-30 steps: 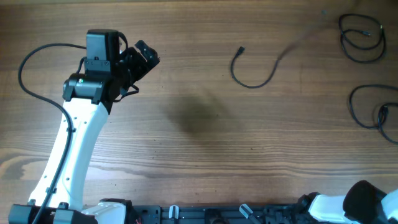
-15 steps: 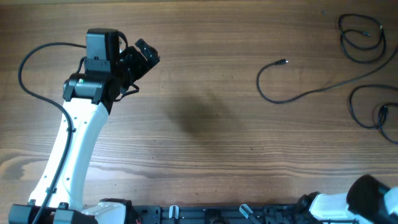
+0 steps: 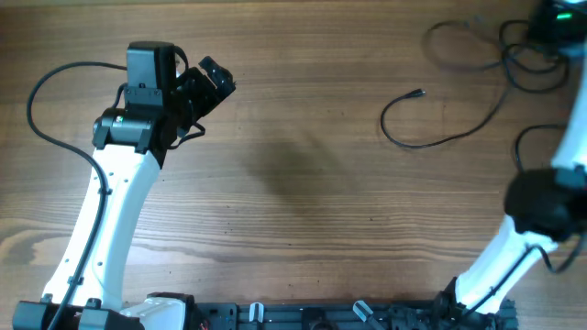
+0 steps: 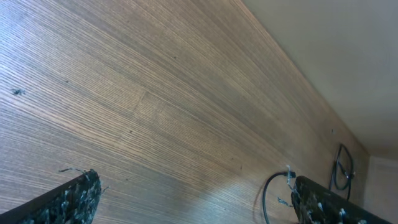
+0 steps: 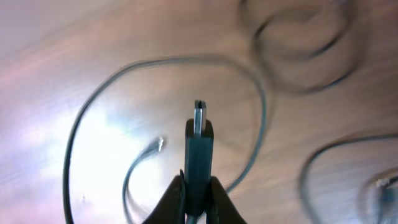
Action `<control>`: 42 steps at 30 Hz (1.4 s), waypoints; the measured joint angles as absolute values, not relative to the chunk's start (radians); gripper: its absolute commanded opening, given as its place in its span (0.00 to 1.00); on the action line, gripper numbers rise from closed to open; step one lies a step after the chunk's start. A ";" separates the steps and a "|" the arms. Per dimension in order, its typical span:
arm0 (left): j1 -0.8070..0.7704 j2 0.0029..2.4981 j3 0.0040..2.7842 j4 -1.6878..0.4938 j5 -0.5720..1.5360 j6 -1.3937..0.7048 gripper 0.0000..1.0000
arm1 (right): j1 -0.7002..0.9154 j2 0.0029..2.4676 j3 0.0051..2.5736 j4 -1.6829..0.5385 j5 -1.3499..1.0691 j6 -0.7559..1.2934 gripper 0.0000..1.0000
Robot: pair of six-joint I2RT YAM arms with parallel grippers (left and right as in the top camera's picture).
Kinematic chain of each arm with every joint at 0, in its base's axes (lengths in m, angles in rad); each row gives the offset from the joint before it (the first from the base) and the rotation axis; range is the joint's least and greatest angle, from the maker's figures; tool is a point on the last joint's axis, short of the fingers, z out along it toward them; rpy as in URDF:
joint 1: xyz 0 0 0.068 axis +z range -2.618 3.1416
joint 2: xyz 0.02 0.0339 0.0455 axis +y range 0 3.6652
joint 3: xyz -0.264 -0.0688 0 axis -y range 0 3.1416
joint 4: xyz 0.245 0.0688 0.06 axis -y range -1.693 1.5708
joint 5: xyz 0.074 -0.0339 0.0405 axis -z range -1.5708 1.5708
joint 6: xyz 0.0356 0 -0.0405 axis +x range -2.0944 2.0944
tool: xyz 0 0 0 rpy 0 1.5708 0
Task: Untangle cables
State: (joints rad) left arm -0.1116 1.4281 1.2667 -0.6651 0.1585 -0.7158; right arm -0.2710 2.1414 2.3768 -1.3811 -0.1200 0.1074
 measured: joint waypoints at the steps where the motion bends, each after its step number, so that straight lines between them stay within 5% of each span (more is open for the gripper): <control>1: -0.111 1.428 1.267 -0.665 0.159 -0.716 1.00 | -0.247 2.172 2.377 -1.407 -0.110 0.108 0.04; 4: -0.111 1.428 1.267 -0.665 0.159 -0.716 1.00 | -0.215 2.259 2.377 -1.450 -0.081 0.115 0.10; 7: -0.111 1.428 1.267 -0.665 0.159 -0.716 1.00 | -0.216 2.340 2.376 -1.475 -0.059 0.132 0.64; 11: -0.111 1.428 1.267 -0.665 0.159 -0.716 1.00 | -0.226 2.400 2.371 -1.501 -0.049 0.127 1.00; 26: -0.111 1.451 1.267 -0.662 0.159 -0.716 1.00 | -0.170 2.401 2.325 -1.607 -0.360 -0.184 1.00; 42: -0.111 1.451 1.267 -0.654 0.158 -0.716 1.00 | 0.008 2.383 1.941 -1.373 -0.227 -0.451 0.96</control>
State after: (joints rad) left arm -0.1112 1.4506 1.2667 -0.6537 0.1581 -0.7158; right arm 0.0078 2.3825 1.9408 -1.3731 -0.2272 -0.4507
